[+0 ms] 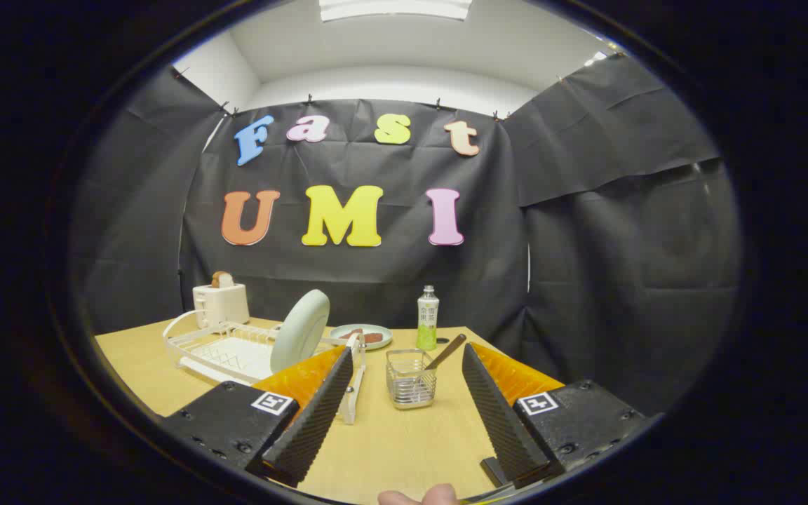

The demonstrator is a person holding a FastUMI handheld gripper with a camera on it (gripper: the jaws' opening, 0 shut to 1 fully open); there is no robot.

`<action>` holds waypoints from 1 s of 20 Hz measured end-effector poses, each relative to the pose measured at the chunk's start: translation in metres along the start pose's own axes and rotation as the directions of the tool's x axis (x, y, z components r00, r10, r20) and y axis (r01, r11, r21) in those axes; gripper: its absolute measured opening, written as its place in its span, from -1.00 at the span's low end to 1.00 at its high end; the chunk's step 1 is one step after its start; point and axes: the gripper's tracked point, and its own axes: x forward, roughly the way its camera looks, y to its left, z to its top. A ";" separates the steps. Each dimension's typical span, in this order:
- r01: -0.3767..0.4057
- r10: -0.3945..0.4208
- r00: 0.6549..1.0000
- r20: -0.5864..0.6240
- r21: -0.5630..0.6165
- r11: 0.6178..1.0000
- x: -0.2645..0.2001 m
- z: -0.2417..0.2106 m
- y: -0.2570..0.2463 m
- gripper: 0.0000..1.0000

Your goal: Take the plate from the dish rack, then take the spoon from the basket and place it into the plate.

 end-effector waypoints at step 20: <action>0.051 -0.051 0.998 0.031 -0.010 0.999 -0.005 0.015 -0.022 1.00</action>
